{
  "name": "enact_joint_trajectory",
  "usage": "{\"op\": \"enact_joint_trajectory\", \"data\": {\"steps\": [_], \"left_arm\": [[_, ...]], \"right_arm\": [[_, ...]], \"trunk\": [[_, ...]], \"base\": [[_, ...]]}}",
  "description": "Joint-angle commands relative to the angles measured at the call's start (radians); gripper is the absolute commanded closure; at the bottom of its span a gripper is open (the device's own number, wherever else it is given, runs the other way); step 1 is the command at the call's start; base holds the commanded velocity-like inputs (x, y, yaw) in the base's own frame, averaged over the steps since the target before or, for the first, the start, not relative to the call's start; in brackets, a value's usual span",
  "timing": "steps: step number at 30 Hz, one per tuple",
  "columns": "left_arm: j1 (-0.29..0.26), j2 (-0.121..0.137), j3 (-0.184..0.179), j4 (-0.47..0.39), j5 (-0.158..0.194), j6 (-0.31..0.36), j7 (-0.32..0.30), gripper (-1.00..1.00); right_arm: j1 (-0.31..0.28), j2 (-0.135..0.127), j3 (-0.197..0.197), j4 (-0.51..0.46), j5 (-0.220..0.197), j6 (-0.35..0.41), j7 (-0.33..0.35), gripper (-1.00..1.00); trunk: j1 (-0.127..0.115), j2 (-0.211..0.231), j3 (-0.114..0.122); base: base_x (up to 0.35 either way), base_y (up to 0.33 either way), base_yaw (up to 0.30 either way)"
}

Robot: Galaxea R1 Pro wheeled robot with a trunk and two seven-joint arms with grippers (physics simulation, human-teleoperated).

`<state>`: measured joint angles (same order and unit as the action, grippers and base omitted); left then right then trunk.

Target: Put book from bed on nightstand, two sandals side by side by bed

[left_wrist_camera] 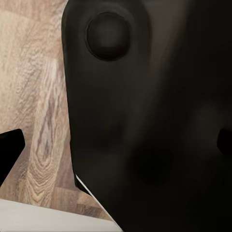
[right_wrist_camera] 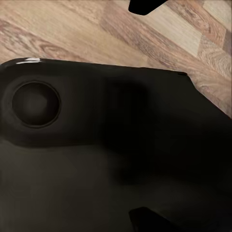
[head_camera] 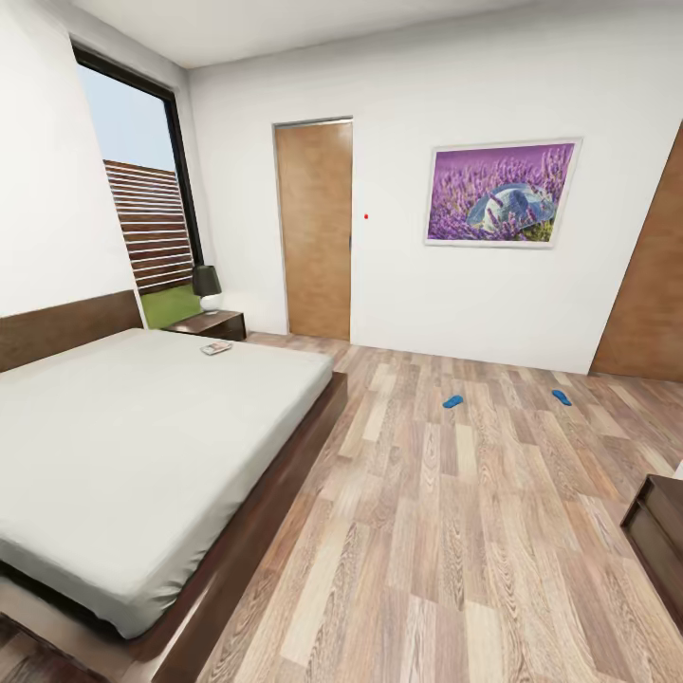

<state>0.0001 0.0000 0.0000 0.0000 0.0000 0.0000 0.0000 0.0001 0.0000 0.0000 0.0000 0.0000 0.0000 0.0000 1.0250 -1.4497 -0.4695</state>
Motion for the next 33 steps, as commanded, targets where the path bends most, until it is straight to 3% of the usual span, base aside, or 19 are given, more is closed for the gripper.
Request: {"op": "enact_joint_trajectory", "data": {"steps": [1, 4, 33], "left_arm": [[0.0, 0.0, 0.0, 0.0, 0.0, 0.0, 0.0, -1.0], [-0.002, -0.006, -0.004, -0.011, -0.005, -0.005, -0.008, -1.0], [-0.002, -0.003, -0.003, -0.025, -0.003, -0.01, -0.008, -1.0]], "right_arm": [[0.0, 0.0, 0.0, 0.0, 0.0, 0.0, 0.0, -1.0], [-0.008, 0.014, 0.006, 0.011, 0.007, 0.004, 0.004, -1.0], [-0.022, 0.026, 0.006, 0.01, 0.009, -0.001, -0.001, -1.0]], "trunk": [[0.0, 0.0, 0.0], [0.0, 0.0, 0.0], [0.0, 0.0, 0.0]], "base": [[0.0, 0.0, 0.0], [0.0, 0.0, 0.0], [0.0, 0.0, 0.0]]}}
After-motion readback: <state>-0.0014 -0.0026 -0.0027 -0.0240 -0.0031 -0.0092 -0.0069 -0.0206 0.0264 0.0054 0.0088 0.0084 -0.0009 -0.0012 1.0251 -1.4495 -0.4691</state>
